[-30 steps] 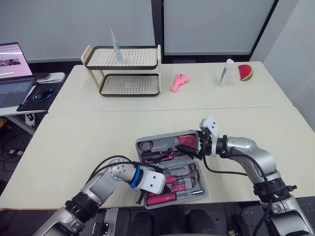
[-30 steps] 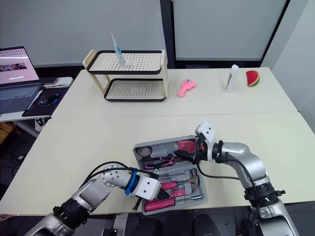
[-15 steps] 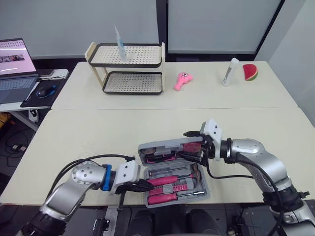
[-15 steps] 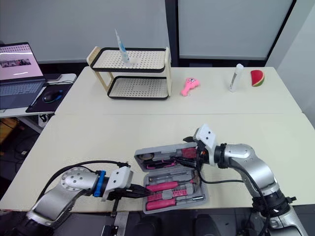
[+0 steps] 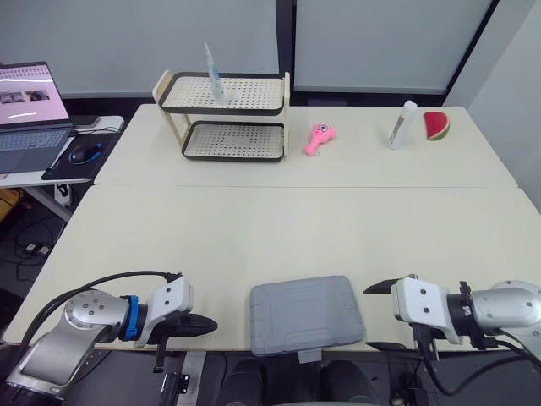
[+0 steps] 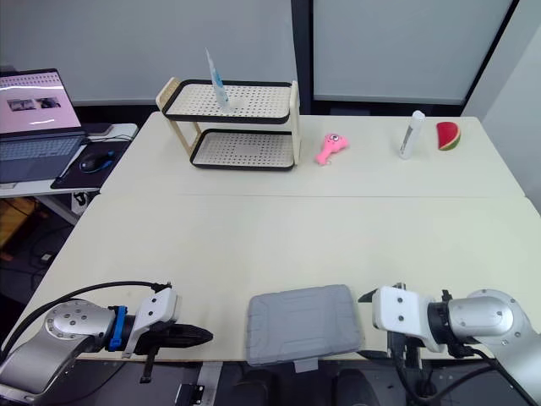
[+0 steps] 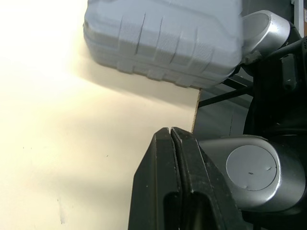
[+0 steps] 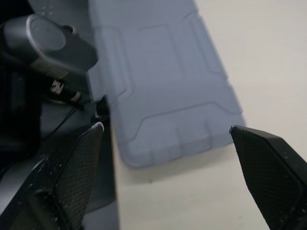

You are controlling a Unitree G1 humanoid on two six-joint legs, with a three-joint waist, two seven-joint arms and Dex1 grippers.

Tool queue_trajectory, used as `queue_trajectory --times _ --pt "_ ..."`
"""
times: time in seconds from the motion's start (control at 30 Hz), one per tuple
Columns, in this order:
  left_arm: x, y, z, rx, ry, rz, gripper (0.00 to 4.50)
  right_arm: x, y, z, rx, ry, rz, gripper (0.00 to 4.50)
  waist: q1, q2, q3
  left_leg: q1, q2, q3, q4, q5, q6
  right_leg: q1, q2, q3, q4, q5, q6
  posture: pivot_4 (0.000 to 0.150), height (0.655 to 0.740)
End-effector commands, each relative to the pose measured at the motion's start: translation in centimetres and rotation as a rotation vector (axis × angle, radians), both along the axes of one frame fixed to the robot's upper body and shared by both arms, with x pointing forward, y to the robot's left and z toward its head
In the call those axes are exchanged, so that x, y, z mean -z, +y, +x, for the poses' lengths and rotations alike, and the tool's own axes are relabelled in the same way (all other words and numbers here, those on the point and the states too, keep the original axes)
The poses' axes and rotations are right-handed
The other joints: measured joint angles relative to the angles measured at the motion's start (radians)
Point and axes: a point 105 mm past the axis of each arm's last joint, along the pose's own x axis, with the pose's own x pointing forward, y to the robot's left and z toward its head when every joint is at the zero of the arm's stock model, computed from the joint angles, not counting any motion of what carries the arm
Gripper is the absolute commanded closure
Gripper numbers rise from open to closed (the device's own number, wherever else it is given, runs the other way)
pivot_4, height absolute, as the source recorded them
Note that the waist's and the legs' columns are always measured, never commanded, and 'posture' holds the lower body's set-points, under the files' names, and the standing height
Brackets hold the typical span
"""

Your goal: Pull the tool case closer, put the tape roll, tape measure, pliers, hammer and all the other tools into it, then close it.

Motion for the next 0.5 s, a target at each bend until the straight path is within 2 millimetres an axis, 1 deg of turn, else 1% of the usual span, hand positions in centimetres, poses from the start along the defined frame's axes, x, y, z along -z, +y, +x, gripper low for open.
queue_trajectory --times 0.03,0.13,0.2,0.23,0.27,0.3,0.37,0.4,0.5 --pt "0.3 1.0 0.5 -0.044 -0.028 0.02 4.5 -1.1 -0.8 0.0 -0.032 -0.046 -0.039 0.01 -0.002 0.0 0.0 0.0 0.0 0.0 0.0 0.0 0.0 0.0 0.0 0.0 0.0 0.0 0.0 0.15 0.729" --pt "1.1 0.8 0.8 -0.056 -0.051 0.032 4.5 -0.3 -1.8 1.3 -0.004 -0.088 -0.1 0.01 -0.002 0.0 0.0 0.002 0.001 0.0 0.0 0.0 0.0 0.002 0.0 0.0 0.0 0.0 0.0 0.15 0.729" --pt "1.4 0.0 1.2 -0.063 -0.078 0.028 4.5 0.6 -2.4 2.1 0.006 -0.124 -0.162 0.01 -0.001 -0.001 0.0 0.002 0.0 0.0 0.0 0.0 0.0 0.003 0.0 0.0 0.0 0.0 0.0 0.15 0.729" --pt "1.6 -0.4 1.4 -0.066 -0.088 0.025 4.5 1.1 -2.7 2.7 0.018 -0.147 -0.193 0.39 -0.001 -0.001 0.0 0.002 0.0 0.0 0.0 0.0 0.0 0.003 0.0 0.0 -0.001 0.0 0.0 0.15 0.729" --pt "1.7 -1.0 1.5 -0.065 -0.098 0.024 4.5 1.6 -2.9 3.0 0.01 -0.155 -0.226 0.61 0.0 -0.001 0.0 0.002 0.0 0.0 0.0 0.0 0.0 0.003 0.0 0.0 -0.001 0.0 0.0 0.15 0.729" --pt "1.8 -1.4 1.5 -0.064 -0.104 0.024 4.5 1.9 -3.0 3.1 0.002 -0.159 -0.248 0.95 0.001 -0.001 0.0 0.002 -0.001 0.0 0.001 0.0 0.0 0.003 0.0 0.0 -0.001 0.0 0.0 0.15 0.729" --pt "2.1 -2.5 1.7 -0.052 -0.116 0.025 4.5 2.8 -2.7 3.5 -0.005 -0.171 -0.281 1.65 0.001 -0.001 0.0 0.002 -0.001 0.0 0.001 0.0 0.0 0.003 0.0 0.0 -0.001 0.0 0.0 0.15 0.729" --pt "2.2 -2.9 1.7 -0.048 -0.12 0.026 4.5 3.1 -2.7 3.7 -0.005 -0.171 -0.291 1.93 0.001 -0.001 0.0 0.002 -0.001 0.0 0.001 0.0 0.0 0.003 0.0 0.0 -0.001 0.0 0.0 0.15 0.729" --pt "2.4 -4.8 2.2 -0.016 -0.131 0.026 4.5 4.5 -1.7 4.0 -0.02 -0.161 -0.294 2.49 0.0 -0.001 0.0 0.002 -0.001 0.0 0.001 0.0 0.0 0.003 0.0 0.0 -0.001 0.0 0.0 0.15 0.729"
